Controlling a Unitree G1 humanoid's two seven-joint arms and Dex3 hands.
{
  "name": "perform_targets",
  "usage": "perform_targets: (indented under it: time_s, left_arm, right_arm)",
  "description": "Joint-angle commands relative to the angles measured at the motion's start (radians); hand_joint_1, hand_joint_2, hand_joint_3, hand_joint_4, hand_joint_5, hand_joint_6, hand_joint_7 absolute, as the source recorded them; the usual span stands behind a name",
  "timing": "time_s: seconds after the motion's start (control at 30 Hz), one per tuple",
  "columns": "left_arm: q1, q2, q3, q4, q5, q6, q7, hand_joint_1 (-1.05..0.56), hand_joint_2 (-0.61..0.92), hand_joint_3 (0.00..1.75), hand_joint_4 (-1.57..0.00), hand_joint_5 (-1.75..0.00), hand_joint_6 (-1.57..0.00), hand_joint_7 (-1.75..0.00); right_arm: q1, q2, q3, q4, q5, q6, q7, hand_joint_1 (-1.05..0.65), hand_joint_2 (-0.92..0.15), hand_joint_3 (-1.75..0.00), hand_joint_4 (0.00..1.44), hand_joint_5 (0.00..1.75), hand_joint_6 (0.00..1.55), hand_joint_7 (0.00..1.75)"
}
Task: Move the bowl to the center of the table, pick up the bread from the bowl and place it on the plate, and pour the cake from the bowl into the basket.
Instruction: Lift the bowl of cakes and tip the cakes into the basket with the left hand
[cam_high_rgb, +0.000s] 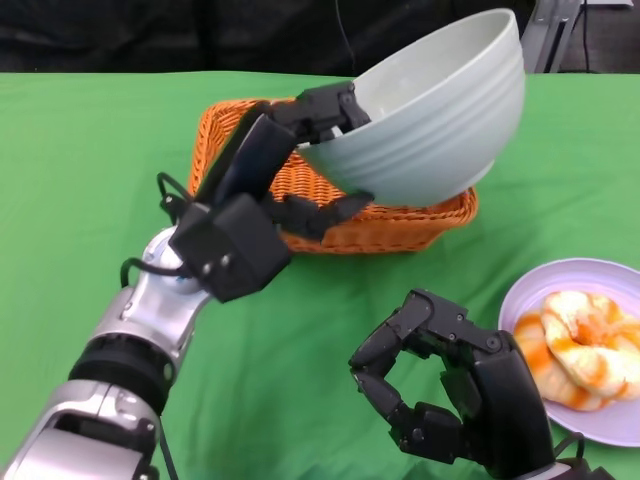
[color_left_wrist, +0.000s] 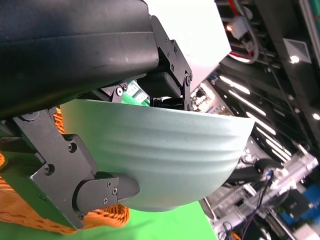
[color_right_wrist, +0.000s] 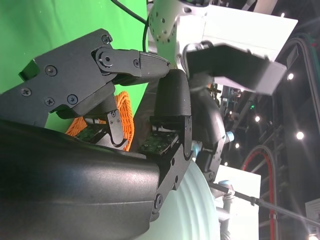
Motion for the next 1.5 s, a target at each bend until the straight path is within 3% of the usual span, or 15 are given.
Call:
perform_targets:
  time_s: [0.03, 0.27, 0.5, 0.9, 1.2, 1.5]
  left_arm:
    - [-0.06, -0.013, 0.033, 0.005, -0.038, 0.015, 0.03, -0.06, 0.66, 0.99, -0.75, -1.68, -0.7, -1.42]
    - [-0.123, -0.043, 0.076, 0.059, -0.079, 0.078, 0.02, -0.06, 0.71, 0.91, -0.81, -1.68, -0.7, -1.41]
    - [-0.142, -0.078, 0.113, 0.077, -0.137, 0.138, -0.009, -0.09, 0.69, 0.95, -0.83, -1.71, -0.71, -1.41]
    - [-0.145, -0.141, 0.185, 0.062, -0.28, 0.289, -0.086, -0.07, 0.61, 1.05, -0.75, -1.59, -0.71, -1.43]
    - [-0.135, -0.155, 0.229, 0.039, -0.367, 0.397, -0.182, -0.1, 0.55, 1.13, -0.7, -1.62, -0.67, -1.45]
    - [-0.138, -0.171, 0.307, 0.001, -0.51, 0.572, -0.304, -0.06, 0.62, 1.08, -0.72, -1.6, -0.74, -1.37]
  right_arm:
    - [0.002, -0.007, 0.0, 0.007, -0.003, -0.012, -0.002, -0.37, -0.63, -0.6, 0.74, 1.53, 0.68, 1.31]
    - [-0.001, -0.007, 0.0, 0.027, -0.032, -0.023, -0.011, -0.38, -0.64, -0.59, 0.74, 1.53, 0.69, 1.3]
    - [-0.003, -0.006, 0.002, 0.037, -0.029, -0.025, -0.008, -0.37, -0.63, -0.59, 0.74, 1.52, 0.7, 1.28]
    - [-0.003, -0.002, 0.003, 0.04, -0.046, -0.028, -0.017, -0.36, -0.62, -0.62, 0.75, 1.53, 0.7, 1.28]
    - [-0.015, 0.002, 0.001, 0.071, -0.063, -0.058, -0.037, -0.36, -0.62, -0.62, 0.75, 1.54, 0.7, 1.29]
    - [-0.018, -0.001, 0.002, 0.08, -0.059, -0.064, -0.035, -0.36, -0.62, -0.63, 0.74, 1.54, 0.69, 1.3]
